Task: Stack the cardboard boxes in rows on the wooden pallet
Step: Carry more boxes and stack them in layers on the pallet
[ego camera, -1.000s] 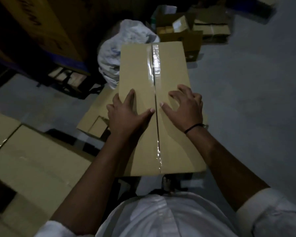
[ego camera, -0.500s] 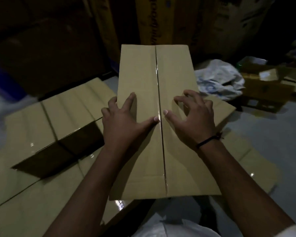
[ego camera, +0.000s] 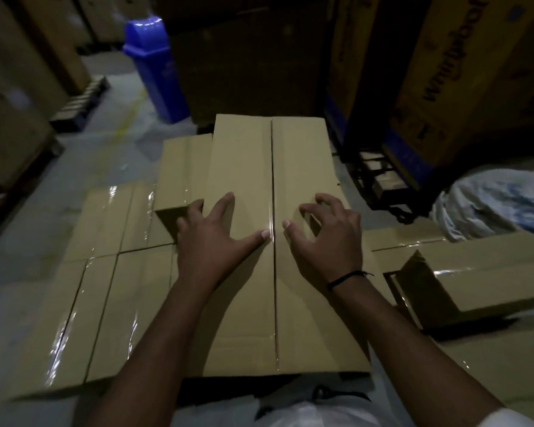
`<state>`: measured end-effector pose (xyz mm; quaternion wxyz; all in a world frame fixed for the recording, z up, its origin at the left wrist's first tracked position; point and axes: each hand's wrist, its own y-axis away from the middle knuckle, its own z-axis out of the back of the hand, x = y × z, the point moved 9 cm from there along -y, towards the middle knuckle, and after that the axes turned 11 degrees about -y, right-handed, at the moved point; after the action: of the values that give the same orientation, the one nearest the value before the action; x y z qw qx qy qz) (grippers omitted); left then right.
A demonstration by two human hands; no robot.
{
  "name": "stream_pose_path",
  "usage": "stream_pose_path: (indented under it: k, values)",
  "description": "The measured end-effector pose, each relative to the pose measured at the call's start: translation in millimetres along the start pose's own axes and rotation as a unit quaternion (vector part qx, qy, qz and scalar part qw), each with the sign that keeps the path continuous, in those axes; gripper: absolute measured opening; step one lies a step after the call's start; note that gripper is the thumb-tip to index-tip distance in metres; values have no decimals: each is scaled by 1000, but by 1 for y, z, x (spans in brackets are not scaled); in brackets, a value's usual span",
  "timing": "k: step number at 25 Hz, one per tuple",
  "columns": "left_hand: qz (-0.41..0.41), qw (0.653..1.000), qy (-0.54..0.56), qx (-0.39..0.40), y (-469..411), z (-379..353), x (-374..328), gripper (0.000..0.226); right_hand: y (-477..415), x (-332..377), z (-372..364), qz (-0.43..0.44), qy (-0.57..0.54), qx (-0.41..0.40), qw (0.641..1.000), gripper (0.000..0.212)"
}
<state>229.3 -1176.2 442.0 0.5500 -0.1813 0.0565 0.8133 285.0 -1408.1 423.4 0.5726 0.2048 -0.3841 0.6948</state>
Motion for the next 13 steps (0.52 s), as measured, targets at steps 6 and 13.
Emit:
stream_pose_path:
  k: [6, 13]
  values:
    - [142, 989, 23, 29, 18, -30, 63, 102, -6, -4, -70, 30, -44, 115, 992, 51]
    - [173, 982, 53, 58, 16, -82, 82, 98, -14, -55, -110, 8, -59, 174, 983, 50]
